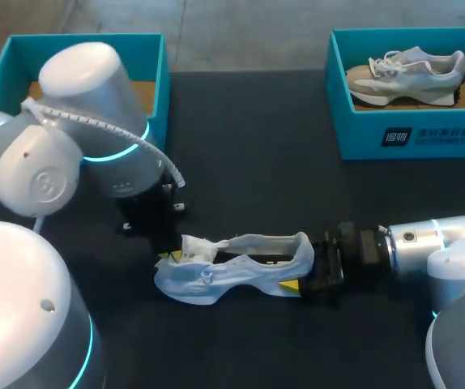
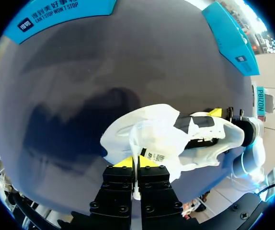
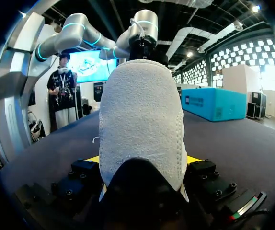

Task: Take the shoe out of the shoebox, open the shoe tongue, remove and reinsert the insole, then place the shoe into the shoebox

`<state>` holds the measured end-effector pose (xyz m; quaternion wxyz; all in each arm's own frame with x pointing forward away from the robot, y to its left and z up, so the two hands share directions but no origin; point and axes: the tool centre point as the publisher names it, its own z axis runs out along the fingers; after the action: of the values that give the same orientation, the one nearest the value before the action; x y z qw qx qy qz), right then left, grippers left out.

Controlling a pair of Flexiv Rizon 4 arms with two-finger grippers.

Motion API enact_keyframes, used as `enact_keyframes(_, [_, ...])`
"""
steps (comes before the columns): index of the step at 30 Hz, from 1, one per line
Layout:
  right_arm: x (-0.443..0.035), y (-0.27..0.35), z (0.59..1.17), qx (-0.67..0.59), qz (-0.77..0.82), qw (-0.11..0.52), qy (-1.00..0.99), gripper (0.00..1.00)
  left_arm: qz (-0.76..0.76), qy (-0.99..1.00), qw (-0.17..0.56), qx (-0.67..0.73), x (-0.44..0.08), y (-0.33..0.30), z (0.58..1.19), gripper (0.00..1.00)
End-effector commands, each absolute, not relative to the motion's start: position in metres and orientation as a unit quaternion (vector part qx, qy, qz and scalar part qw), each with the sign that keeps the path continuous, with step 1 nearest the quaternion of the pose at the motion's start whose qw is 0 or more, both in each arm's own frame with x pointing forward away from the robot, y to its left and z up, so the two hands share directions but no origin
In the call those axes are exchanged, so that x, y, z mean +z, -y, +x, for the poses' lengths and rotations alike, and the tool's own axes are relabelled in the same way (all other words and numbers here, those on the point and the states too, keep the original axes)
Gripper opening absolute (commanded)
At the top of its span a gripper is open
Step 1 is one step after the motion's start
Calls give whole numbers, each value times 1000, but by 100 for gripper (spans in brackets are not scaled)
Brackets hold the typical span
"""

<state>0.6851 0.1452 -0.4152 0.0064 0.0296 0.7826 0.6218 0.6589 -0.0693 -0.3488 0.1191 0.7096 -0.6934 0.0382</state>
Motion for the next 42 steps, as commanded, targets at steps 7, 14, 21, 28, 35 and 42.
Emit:
enact_keyframes(7, [-415,-146,684,620,31,8,-784,0,715,683,136,61,-366,54,654,0])
enact_keyframes(14, [-415,-146,684,620,31,8,-784,0,715,684,135,48,-368,53,655,4])
enact_keyframes(21, [-415,-146,684,620,31,8,-784,0,709,689,136,62,-350,52,661,73])
enact_keyframes(28, [-415,-146,684,620,31,8,-784,0,689,706,134,95,-319,51,663,85])
enact_keyframes(35, [-415,-146,684,620,31,8,-784,0,658,735,109,125,-292,60,674,73])
enact_keyframes(42, [-415,-146,684,620,31,8,-784,0,588,794,86,132,-268,74,677,49])
